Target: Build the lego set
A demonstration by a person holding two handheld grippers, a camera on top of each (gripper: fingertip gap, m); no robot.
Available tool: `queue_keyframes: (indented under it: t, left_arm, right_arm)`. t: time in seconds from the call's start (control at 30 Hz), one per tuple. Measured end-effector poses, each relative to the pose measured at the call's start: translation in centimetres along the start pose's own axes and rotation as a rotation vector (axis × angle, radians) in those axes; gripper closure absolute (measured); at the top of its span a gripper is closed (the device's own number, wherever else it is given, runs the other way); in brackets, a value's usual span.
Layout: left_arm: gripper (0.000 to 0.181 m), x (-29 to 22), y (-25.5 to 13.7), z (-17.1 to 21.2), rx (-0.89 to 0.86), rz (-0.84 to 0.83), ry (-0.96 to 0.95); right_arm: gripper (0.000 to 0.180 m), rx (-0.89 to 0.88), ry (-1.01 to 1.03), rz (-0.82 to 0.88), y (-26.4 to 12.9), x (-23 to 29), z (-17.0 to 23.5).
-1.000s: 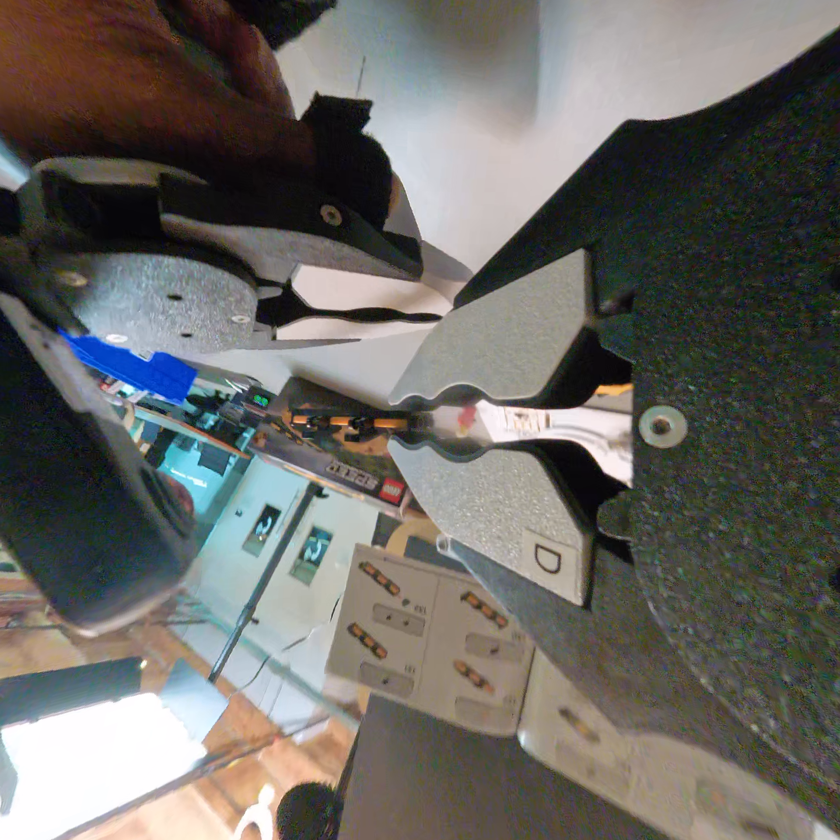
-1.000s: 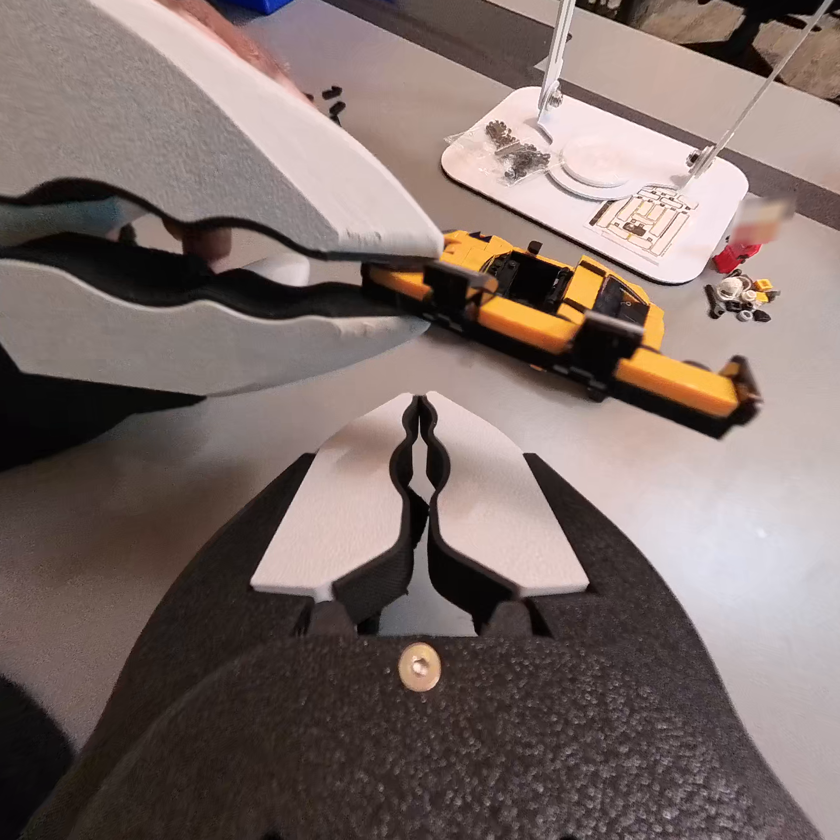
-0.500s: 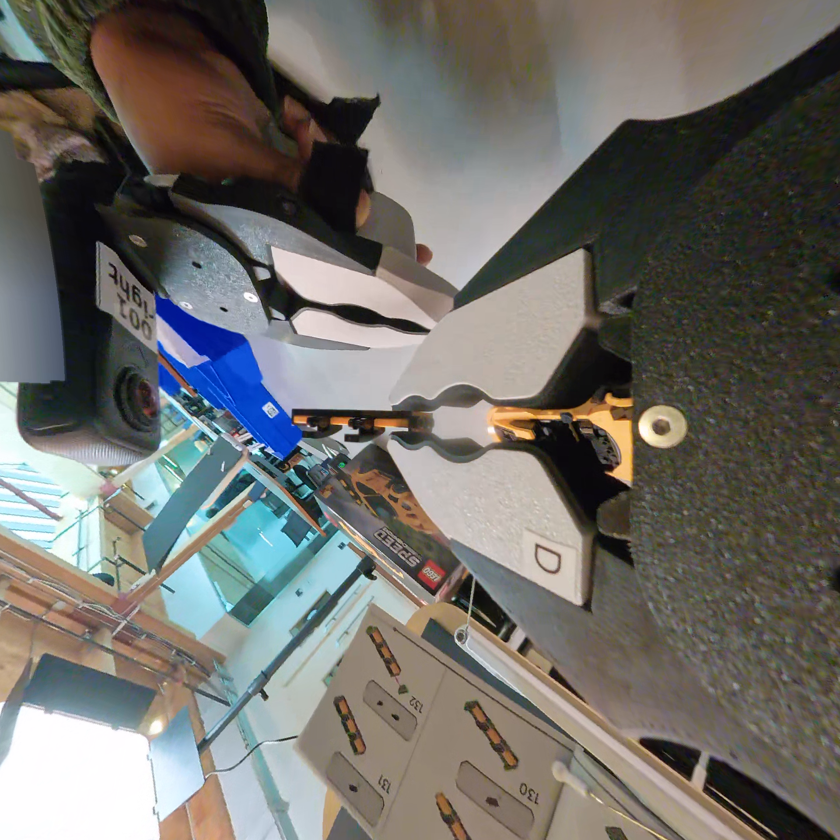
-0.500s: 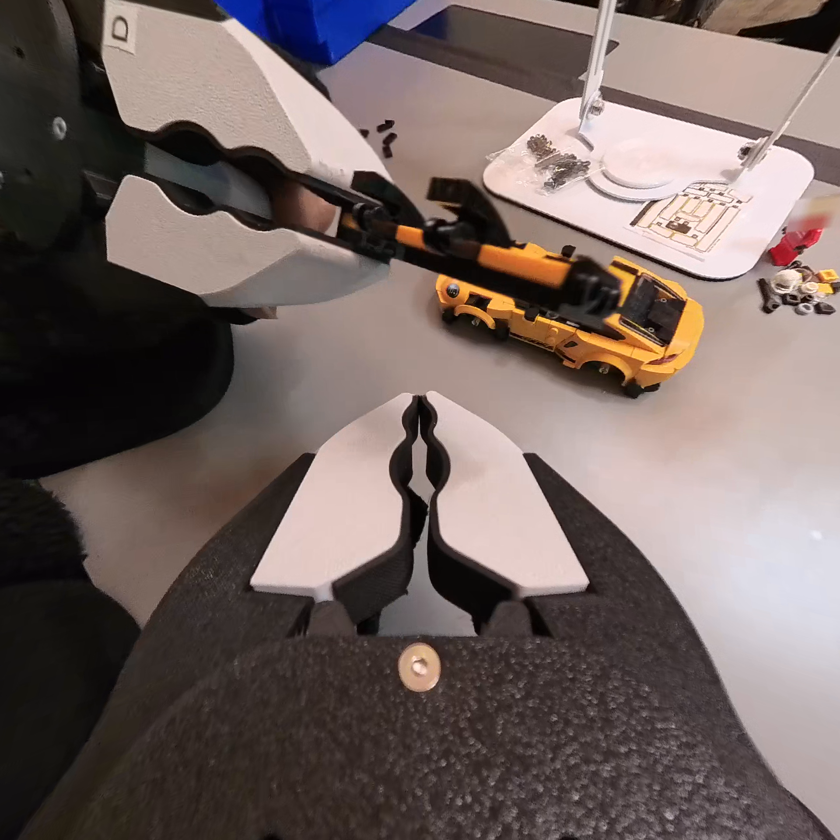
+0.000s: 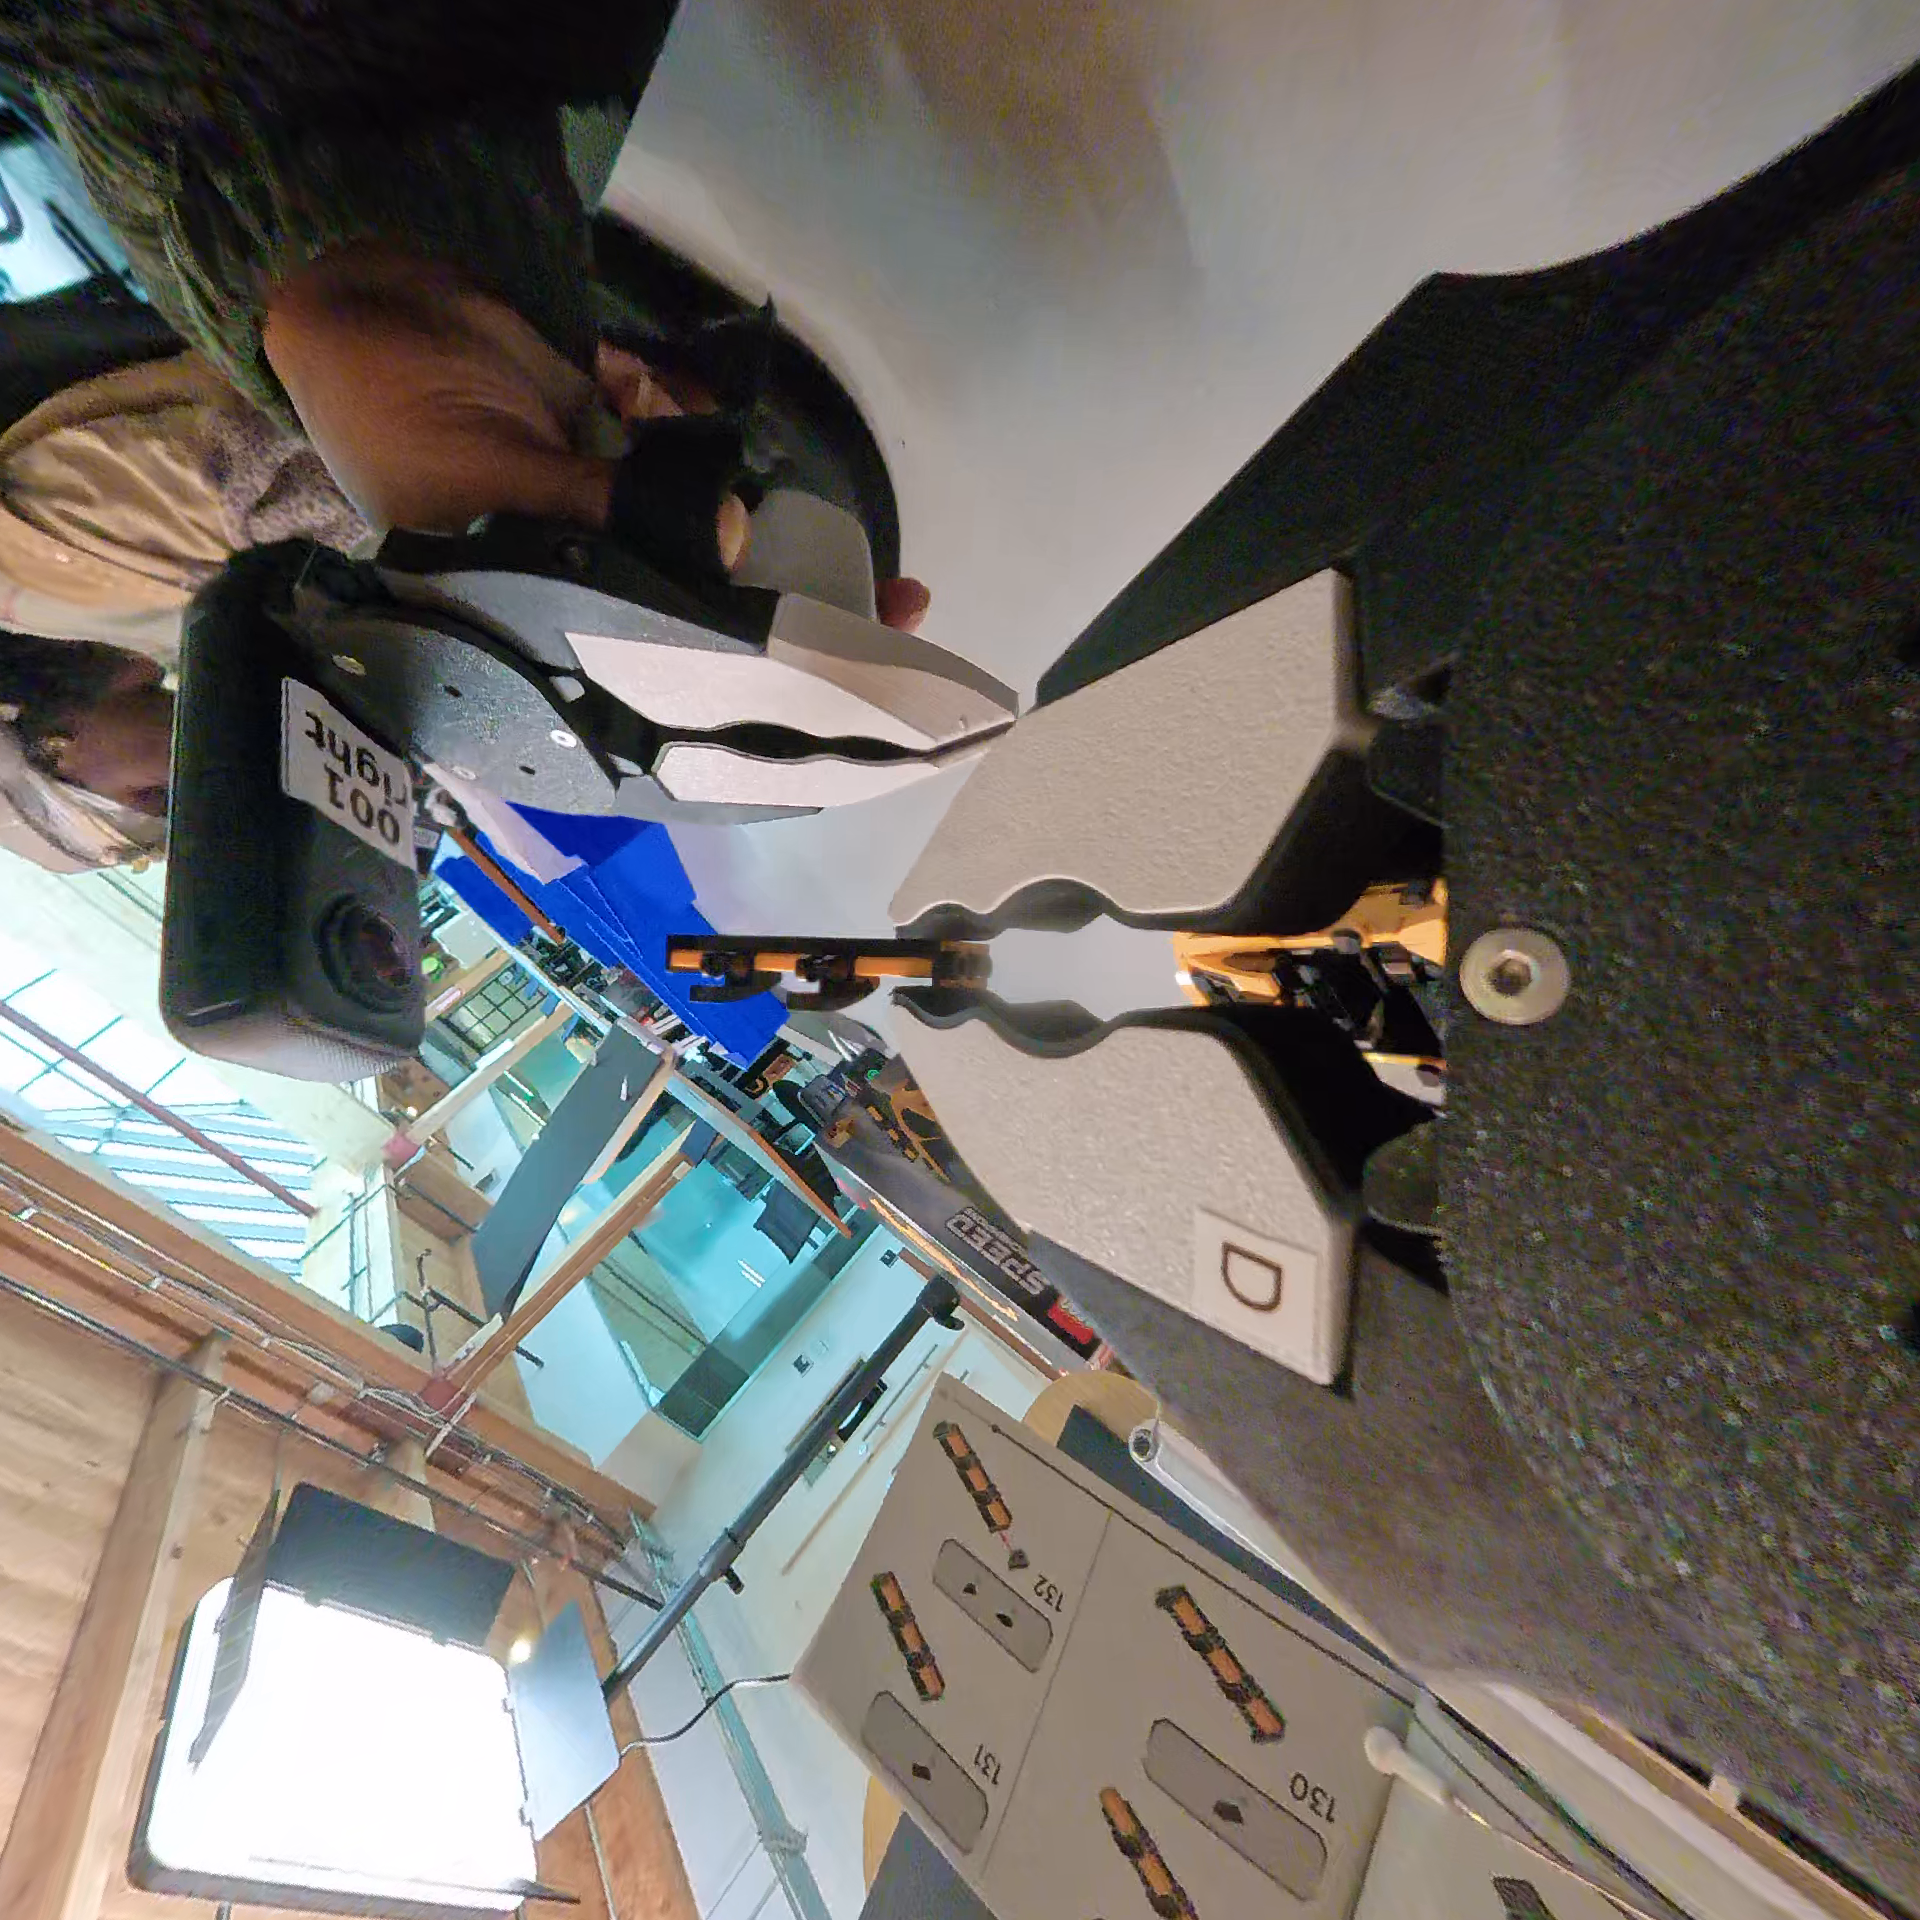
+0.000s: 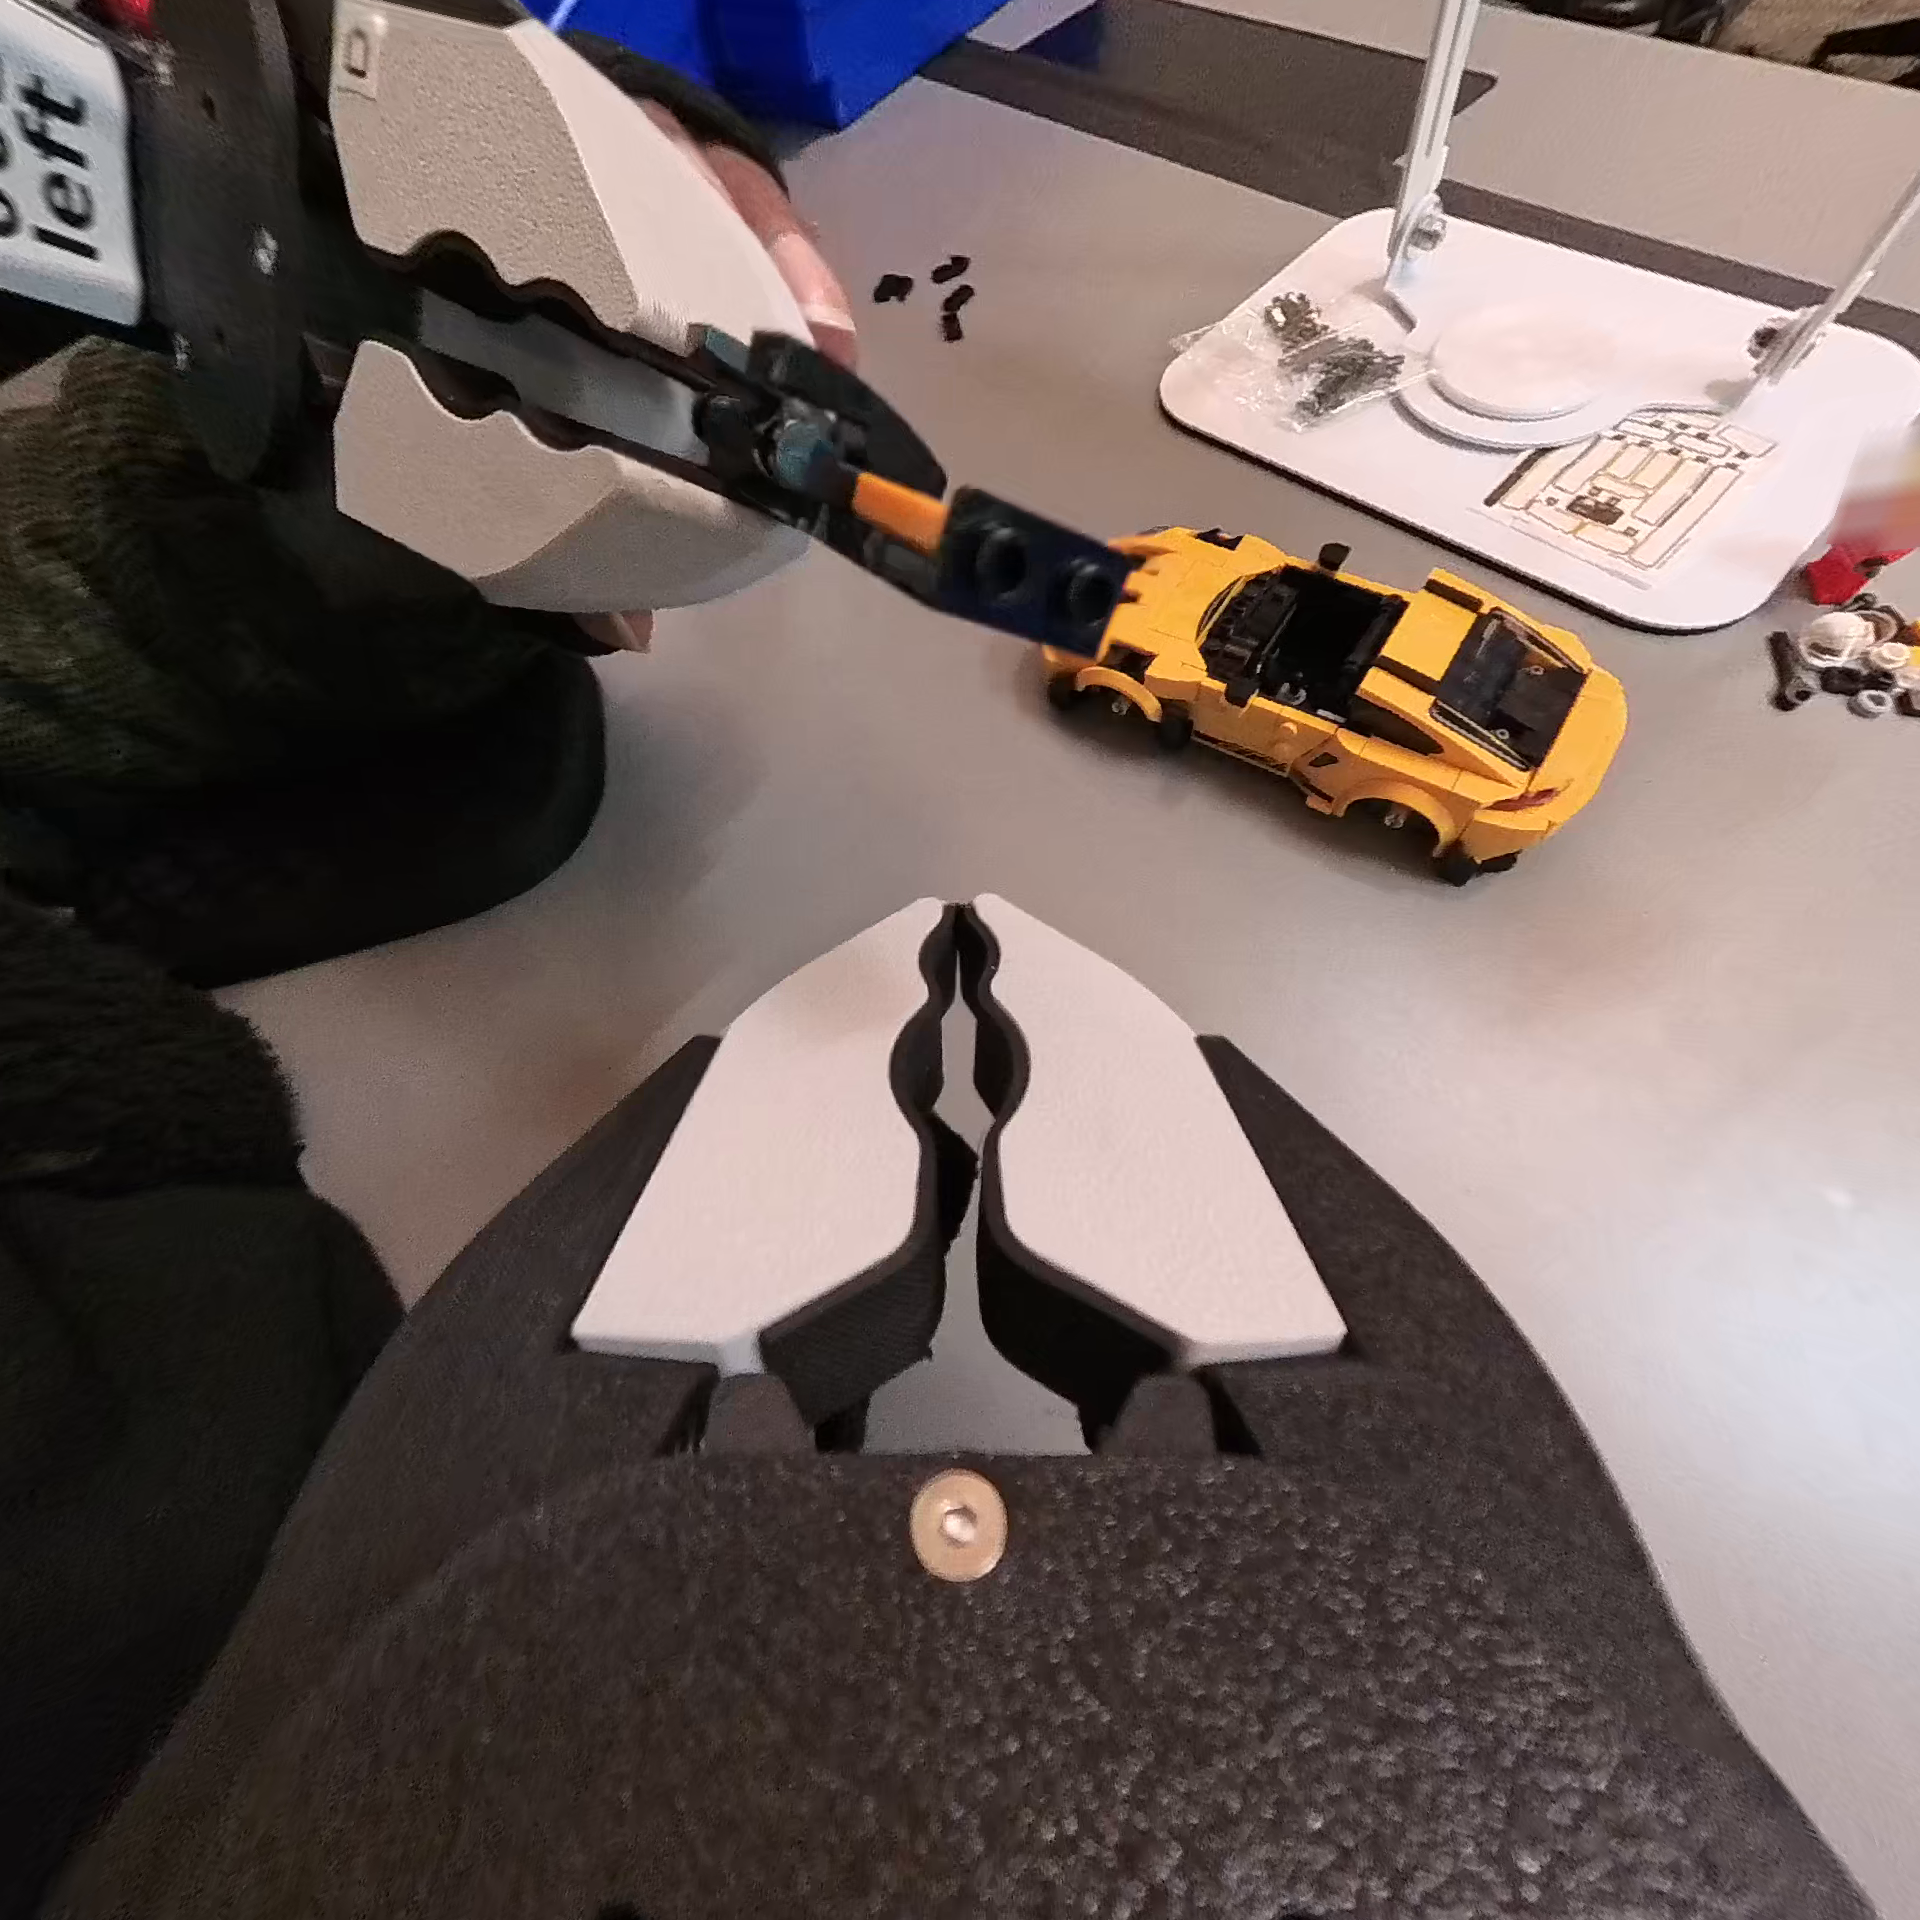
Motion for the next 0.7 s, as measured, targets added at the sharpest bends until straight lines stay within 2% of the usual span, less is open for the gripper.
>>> queue_keyframes:
  t: [0.3, 0.7]
  left_arm:
    - [0.173, -0.2, 0.0, -1.1, 0.02, -0.018, 0.116]
    - [0.173, -1.6, 1.0, -2.3, 0.096, -0.03, 0.335]
  right_arm:
    - [0.18, -0.003, -0.183, -0.128, -1.8, 0.1, -0.1]
    - [0.18, 0.024, -0.498, -0.287, -3.2, -1.3, 2.0]
Point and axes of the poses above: each gripper's, where its closed fingertips meet, y out along the fingers, z out of its underside, x = y × z across the jaws, the point moved 3 cm from there along -y, back along the fingers, and after that the axes turned 14 degrees about z, right-handed, at the moved point
